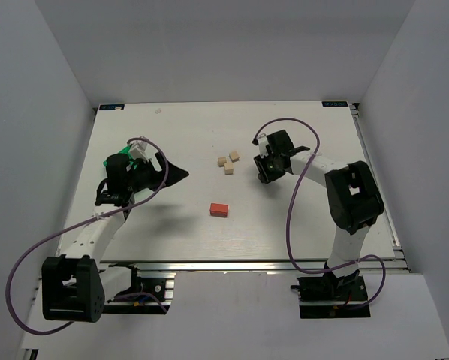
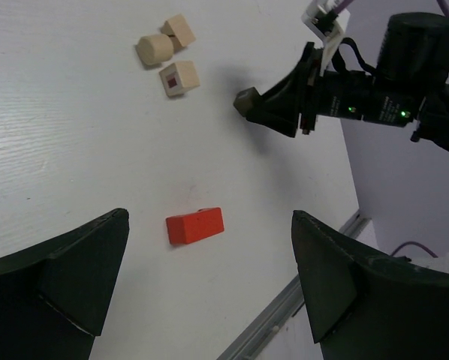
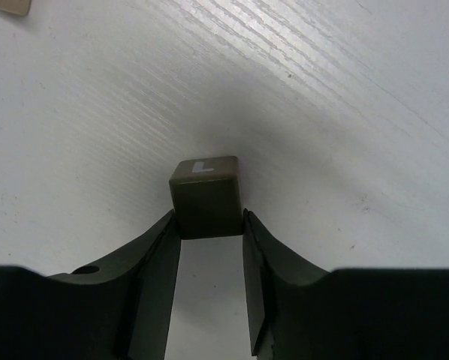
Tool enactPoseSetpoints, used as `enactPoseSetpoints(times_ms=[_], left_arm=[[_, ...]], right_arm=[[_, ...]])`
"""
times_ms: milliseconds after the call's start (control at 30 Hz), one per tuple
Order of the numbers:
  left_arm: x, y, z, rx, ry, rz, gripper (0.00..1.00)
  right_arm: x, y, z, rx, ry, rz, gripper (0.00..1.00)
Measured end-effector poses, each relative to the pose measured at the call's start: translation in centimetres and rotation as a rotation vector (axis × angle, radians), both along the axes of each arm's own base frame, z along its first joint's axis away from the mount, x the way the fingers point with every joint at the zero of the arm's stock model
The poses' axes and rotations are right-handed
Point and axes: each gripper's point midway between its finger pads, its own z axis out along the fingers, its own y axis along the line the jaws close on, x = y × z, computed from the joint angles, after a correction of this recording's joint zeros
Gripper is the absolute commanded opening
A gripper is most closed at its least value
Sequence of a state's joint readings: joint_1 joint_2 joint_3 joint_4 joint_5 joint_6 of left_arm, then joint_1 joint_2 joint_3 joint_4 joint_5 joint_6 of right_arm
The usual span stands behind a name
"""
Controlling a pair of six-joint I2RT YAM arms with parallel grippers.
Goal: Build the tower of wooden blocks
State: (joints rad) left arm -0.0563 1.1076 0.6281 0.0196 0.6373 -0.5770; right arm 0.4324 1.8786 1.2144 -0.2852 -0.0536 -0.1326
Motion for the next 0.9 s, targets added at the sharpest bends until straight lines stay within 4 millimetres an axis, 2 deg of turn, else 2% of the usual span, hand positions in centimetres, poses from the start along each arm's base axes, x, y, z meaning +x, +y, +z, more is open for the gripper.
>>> enactPoseSetpoints(times_ms=[100, 200, 333, 433, 533, 633, 733, 833, 900], left_arm=[[-0.3, -1.0, 0.0, -0.038, 0.003, -0.069, 0.98], [-0.6, -1.9, -0.2, -0.071, 0.017, -0.125, 0.98], [-1.2, -3.9, -0.8, -0.104, 0.051, -0.204, 0.98], [-2.0, -6.4, -1.4, -0.124, 0.088, -0.299, 0.98], [-2.6, -9.2, -1.7, -0.14, 0.113, -0.398, 0.98], [-3.5, -11.1, -2.0, -0.157, 0.128, -0.468, 0.98], [-4.2, -12.3, -2.0, -0.166, 0.132, -0.502, 0.98], [-4.5, -13.1, -1.5, -0.172, 0.116, -0.527, 0.98], [-4.6, -13.6, -1.1, -0.175, 0.099, -0.541, 0.94]], right_arm=[[0.0, 0.2, 0.0, 0.002, -0.007, 0.036, 0.14], [-0.3, 0.4, 0.5, 0.009, -0.021, 0.072, 0.12], [-1.4, 1.5, 3.0, 0.041, -0.073, 0.19, 0.1], [-3.4, 4.0, 6.2, 0.096, -0.149, 0.353, 0.09], [-6.7, 7.8, 9.9, 0.173, -0.236, 0.561, 0.08], [-9.6, 10.7, 12.4, 0.235, -0.294, 0.717, 0.08], [-11.7, 11.9, 13.3, 0.269, -0.314, 0.806, 0.08], [-12.8, 12.5, 13.1, 0.277, -0.304, 0.845, 0.07], [-13.4, 12.6, 12.7, 0.277, -0.29, 0.858, 0.07]])
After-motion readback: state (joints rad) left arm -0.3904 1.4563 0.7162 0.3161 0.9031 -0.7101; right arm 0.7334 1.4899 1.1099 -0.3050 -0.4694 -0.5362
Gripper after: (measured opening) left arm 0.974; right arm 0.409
